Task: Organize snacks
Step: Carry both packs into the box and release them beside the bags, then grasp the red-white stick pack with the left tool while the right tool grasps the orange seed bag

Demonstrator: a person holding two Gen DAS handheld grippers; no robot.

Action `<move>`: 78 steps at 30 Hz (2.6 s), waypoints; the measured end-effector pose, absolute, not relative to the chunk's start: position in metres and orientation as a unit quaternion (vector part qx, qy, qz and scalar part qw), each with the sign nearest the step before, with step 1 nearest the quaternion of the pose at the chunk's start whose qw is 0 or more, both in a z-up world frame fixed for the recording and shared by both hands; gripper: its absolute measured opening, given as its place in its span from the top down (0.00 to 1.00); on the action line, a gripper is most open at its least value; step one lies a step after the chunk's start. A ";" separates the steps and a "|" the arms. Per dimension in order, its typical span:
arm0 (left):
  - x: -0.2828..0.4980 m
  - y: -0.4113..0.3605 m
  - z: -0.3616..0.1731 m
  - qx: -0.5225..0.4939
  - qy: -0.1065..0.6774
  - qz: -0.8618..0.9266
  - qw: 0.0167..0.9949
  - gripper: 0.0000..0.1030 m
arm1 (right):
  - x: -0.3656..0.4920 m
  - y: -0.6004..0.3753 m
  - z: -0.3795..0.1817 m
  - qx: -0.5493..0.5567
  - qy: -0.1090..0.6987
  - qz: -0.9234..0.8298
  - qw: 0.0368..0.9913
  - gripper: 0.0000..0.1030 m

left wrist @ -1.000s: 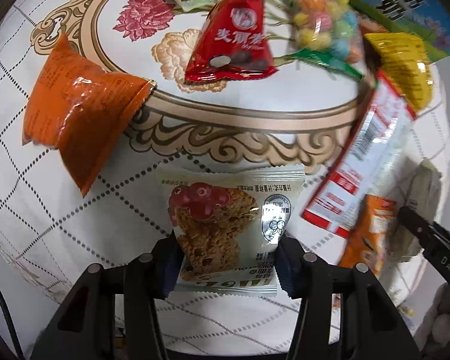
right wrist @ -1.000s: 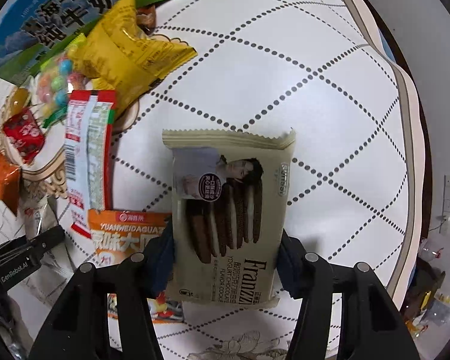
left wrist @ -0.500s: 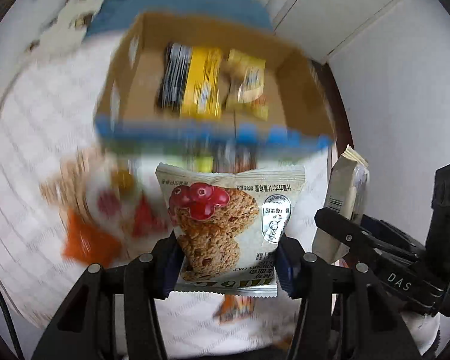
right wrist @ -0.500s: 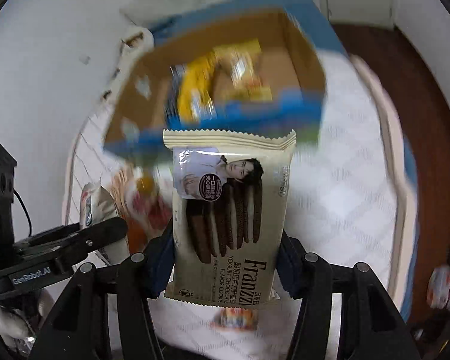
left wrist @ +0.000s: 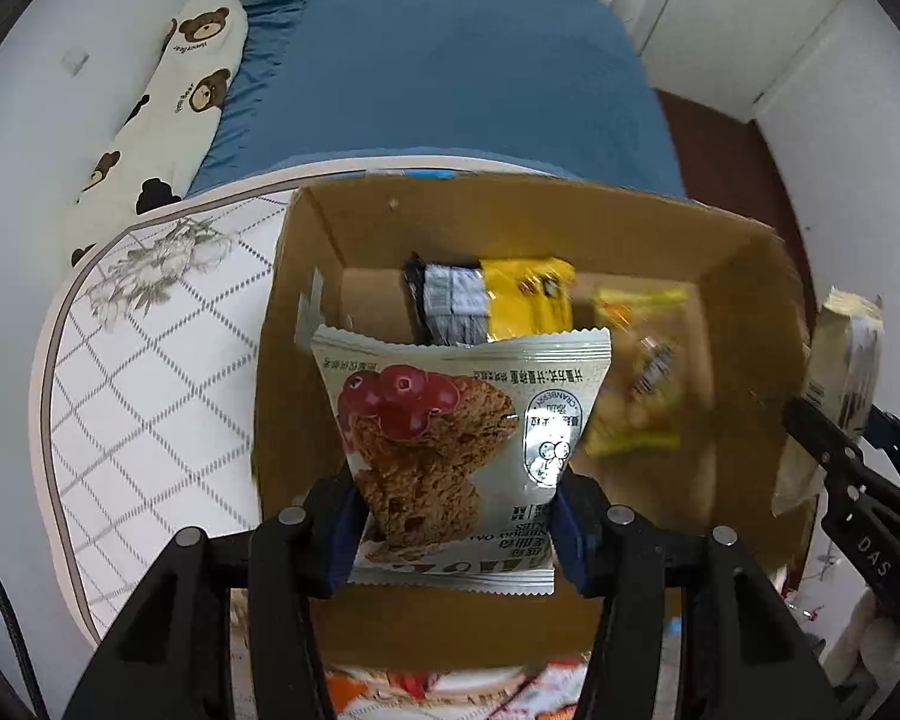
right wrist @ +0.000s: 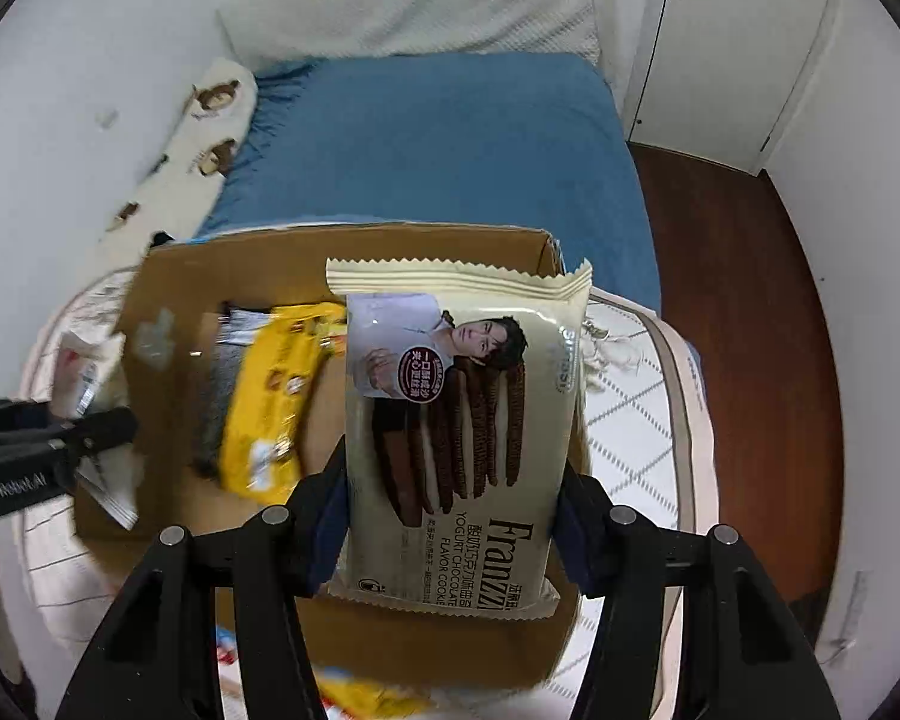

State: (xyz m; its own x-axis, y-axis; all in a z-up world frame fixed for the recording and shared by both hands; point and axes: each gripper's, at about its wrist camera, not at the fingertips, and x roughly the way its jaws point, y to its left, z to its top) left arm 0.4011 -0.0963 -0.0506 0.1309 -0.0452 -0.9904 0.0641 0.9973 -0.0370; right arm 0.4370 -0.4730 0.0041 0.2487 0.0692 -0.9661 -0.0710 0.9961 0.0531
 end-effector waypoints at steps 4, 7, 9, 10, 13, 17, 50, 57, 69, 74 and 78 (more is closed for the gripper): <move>0.429 -0.091 -0.073 0.012 0.672 -0.020 0.740 0.51 | 0.445 -0.471 -0.021 -0.007 0.631 0.042 0.775 0.42; 0.442 -0.085 -0.084 0.015 0.676 -0.006 0.737 0.51 | 0.455 -0.469 -0.034 -0.008 0.635 0.037 0.772 0.41; 0.449 -0.082 -0.093 0.024 0.681 -0.005 0.732 0.50 | 0.464 -0.471 -0.048 -0.004 0.647 0.034 0.762 0.39; 0.451 -0.082 -0.097 0.025 0.685 -0.005 0.728 0.47 | 0.467 -0.471 -0.055 -0.004 0.658 0.033 0.752 0.28; 0.456 -0.077 -0.107 -0.007 0.695 -0.021 0.719 0.30 | 0.471 -0.471 -0.064 0.001 0.662 0.034 0.749 0.09; 0.455 -0.076 -0.111 -0.010 0.687 -0.027 0.726 0.09 | 0.469 -0.471 -0.067 0.005 0.661 0.031 0.750 0.09; 0.341 -0.081 -0.025 -0.013 0.586 -0.030 0.810 0.08 | 0.384 -0.458 0.006 0.019 0.607 0.047 0.793 0.09; 0.294 -0.084 0.015 -0.012 0.537 -0.042 0.843 0.08 | 0.342 -0.459 0.043 0.017 0.563 0.042 0.825 0.09; 0.225 -0.081 0.062 -0.020 0.486 -0.046 0.873 0.08 | 0.267 -0.454 0.105 0.026 0.511 0.048 0.858 0.09; 0.195 -0.075 0.056 -0.024 0.496 -0.046 0.867 0.08 | 0.231 -0.451 0.099 0.049 0.532 0.060 0.843 0.09; 0.169 -0.064 0.026 -0.015 0.529 -0.027 0.848 0.08 | 0.194 -0.448 0.061 0.077 0.587 0.069 0.803 0.09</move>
State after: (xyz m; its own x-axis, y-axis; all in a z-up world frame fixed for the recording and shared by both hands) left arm 0.1688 -0.0636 0.0259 0.4391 -0.0621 -0.8963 0.0311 0.9981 -0.0540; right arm 0.1940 -0.4479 0.0612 0.3021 0.2012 -0.9318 -0.0200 0.9786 0.2048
